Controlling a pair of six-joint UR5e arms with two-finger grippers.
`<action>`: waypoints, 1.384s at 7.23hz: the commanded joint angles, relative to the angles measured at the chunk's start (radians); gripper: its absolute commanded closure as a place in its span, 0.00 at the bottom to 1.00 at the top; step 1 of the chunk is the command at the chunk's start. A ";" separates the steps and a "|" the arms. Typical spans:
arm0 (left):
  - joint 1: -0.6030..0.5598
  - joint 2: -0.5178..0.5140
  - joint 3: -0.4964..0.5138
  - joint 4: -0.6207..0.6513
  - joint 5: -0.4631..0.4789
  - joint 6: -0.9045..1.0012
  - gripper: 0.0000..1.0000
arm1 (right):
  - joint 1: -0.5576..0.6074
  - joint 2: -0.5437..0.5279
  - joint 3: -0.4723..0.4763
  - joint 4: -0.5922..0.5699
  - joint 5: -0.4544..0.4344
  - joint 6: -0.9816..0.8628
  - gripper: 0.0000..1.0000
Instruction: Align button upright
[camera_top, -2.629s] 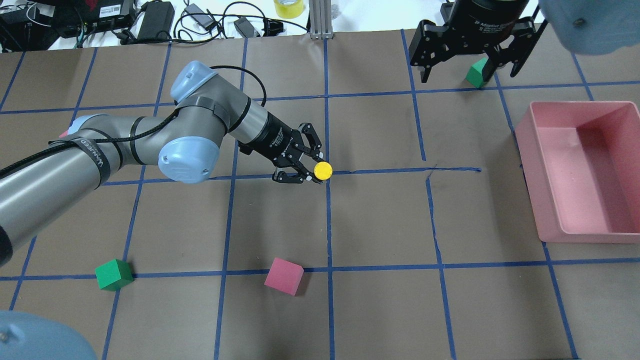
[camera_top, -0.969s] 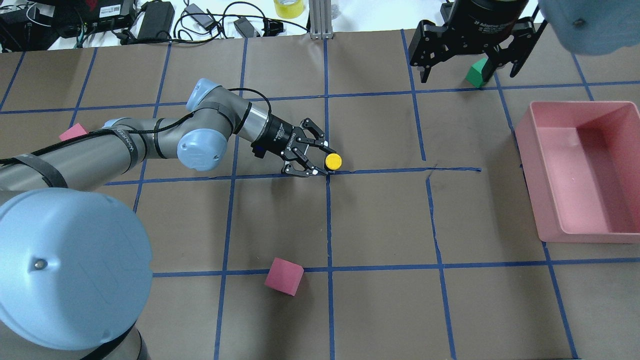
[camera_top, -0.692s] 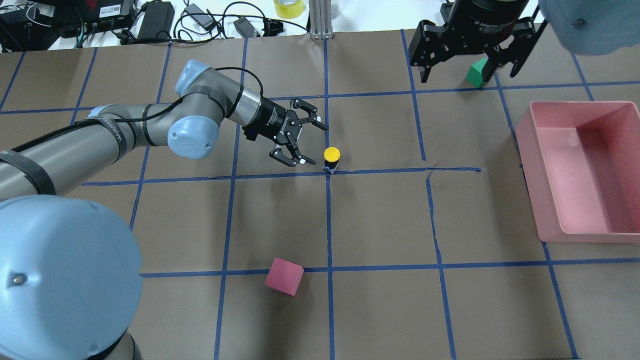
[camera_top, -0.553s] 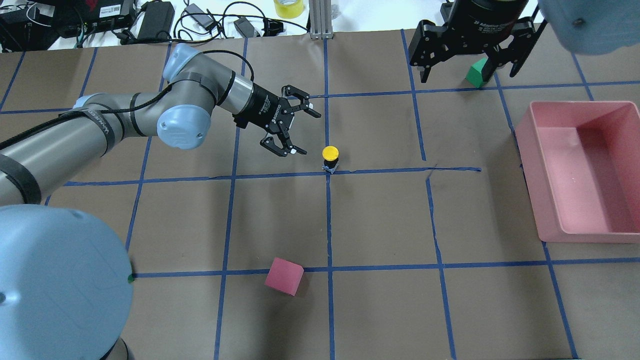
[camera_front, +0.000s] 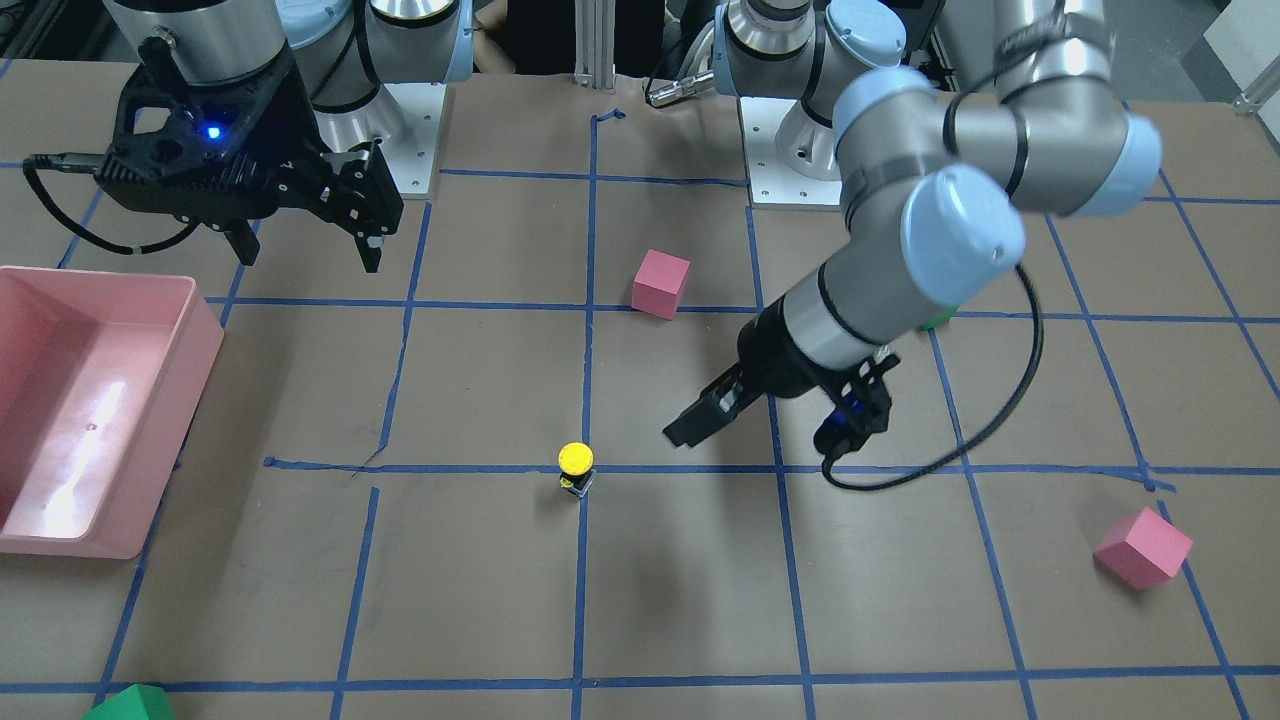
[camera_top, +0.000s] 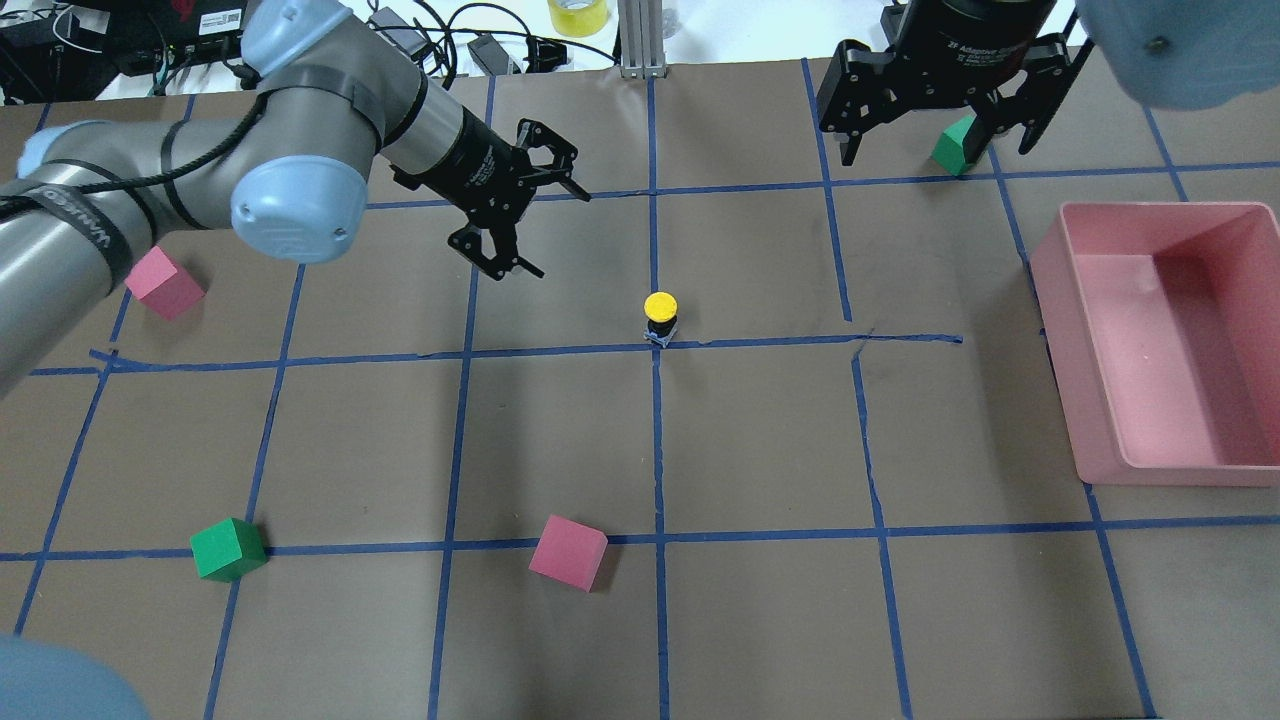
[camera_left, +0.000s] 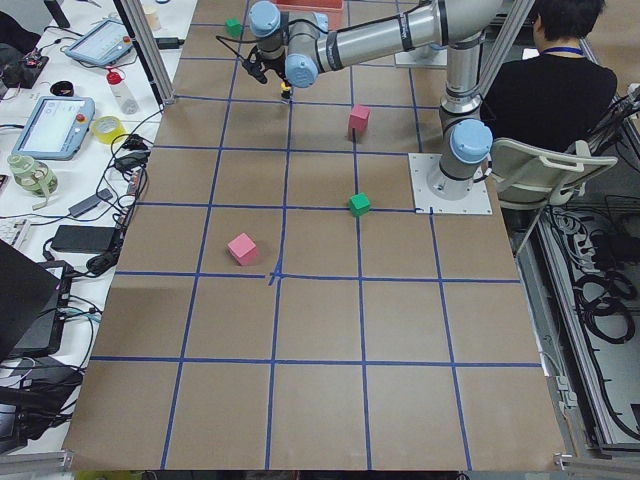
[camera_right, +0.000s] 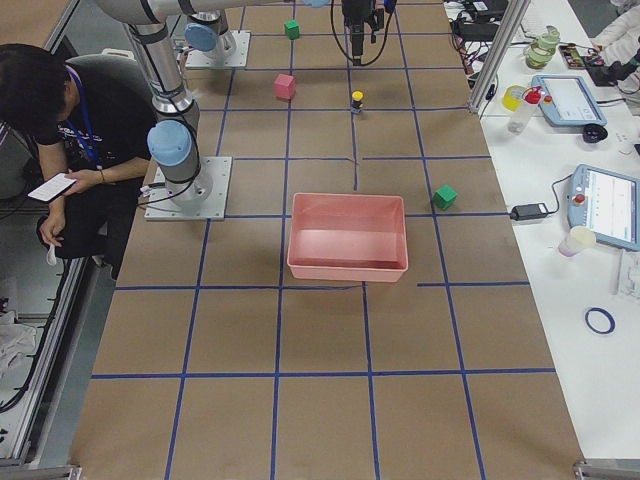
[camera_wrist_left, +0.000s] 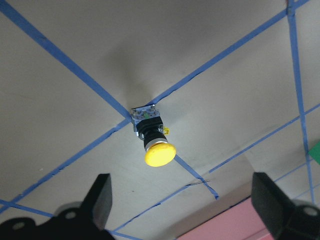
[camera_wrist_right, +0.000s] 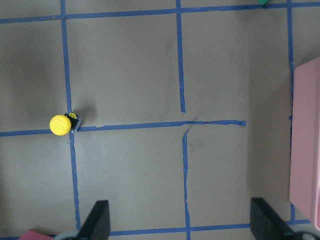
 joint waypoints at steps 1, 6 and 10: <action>0.002 0.109 0.086 -0.233 0.266 0.358 0.01 | 0.000 0.000 0.000 0.000 0.000 0.000 0.00; 0.001 0.187 0.159 -0.341 0.337 0.543 0.00 | 0.000 0.000 0.000 0.000 0.000 0.001 0.00; 0.007 0.229 0.124 -0.329 0.336 0.657 0.00 | -0.002 0.000 0.000 0.000 0.000 0.001 0.00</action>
